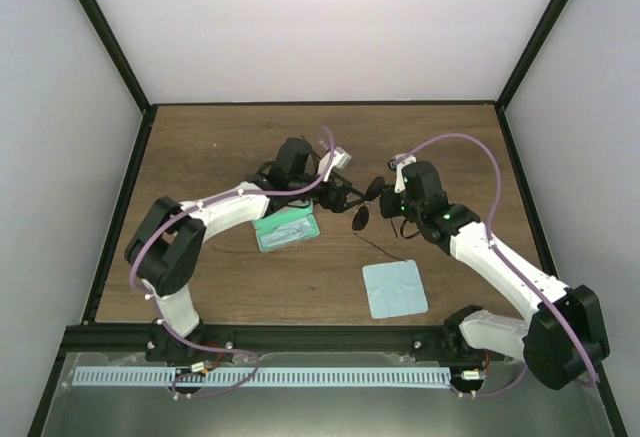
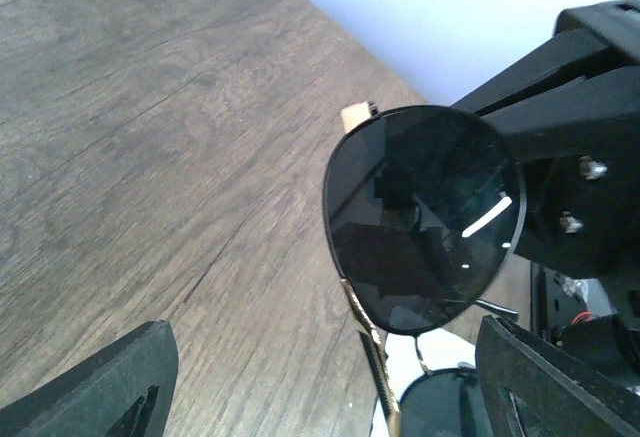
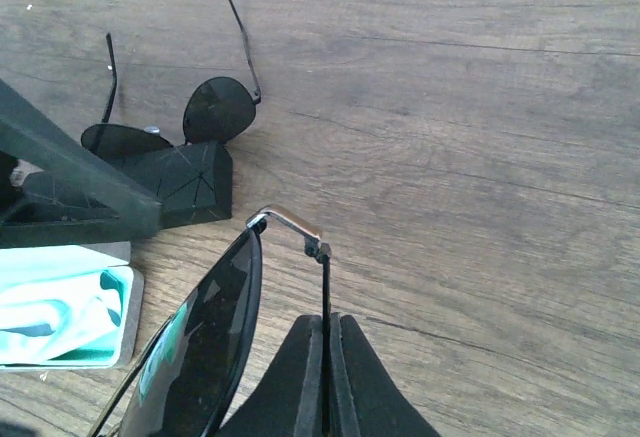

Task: Organize the sunglasses
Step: Fold the sunglasses at the center of the board.

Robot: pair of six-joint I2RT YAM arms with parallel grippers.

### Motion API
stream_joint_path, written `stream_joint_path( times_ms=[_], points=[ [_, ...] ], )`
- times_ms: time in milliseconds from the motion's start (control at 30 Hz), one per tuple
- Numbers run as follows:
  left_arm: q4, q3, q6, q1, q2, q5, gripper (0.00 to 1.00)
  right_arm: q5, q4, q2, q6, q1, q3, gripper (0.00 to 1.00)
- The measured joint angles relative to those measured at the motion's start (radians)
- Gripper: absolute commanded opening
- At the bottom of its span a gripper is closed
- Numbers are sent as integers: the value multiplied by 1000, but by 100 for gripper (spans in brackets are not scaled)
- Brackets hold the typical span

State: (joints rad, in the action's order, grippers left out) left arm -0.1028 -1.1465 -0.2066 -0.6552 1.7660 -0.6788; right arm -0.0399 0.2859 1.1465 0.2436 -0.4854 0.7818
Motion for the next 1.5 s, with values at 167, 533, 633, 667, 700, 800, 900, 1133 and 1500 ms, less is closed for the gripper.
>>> stream_joint_path(
  times_ms=[167, 533, 633, 667, 700, 800, 900, 1133, 1500],
  points=[
    [0, -17, -8, -7, 59, -5, 72, 3, -3, 8, 0, -2, 0, 1],
    [-42, -30, -42, -19, 112, -58, 64, 19, -6, 32, 13, -1, -1, 1],
    [-62, -23, -56, -19, 113, -61, 64, 44, -12, 56, 37, 0, -1, 1],
    [-72, -20, -61, -19, 113, -63, 65, 55, -15, 63, 46, 0, -1, 1],
    [-82, -16, -66, -19, 115, -64, 65, 67, -20, 68, 55, 1, -1, 1],
    [-103, -13, -82, -19, 129, -74, 67, 91, -28, 77, 82, 5, -1, 1],
    [-120, -8, -95, -18, 135, -79, 72, 98, -28, 80, 99, 6, -1, 1],
    [-177, 19, -121, -15, 135, -64, 100, 82, -10, 84, 105, 5, 11, 1],
    [-307, 261, -203, 21, -116, 129, 100, -185, 89, 174, 52, -17, 156, 1]
  ],
)
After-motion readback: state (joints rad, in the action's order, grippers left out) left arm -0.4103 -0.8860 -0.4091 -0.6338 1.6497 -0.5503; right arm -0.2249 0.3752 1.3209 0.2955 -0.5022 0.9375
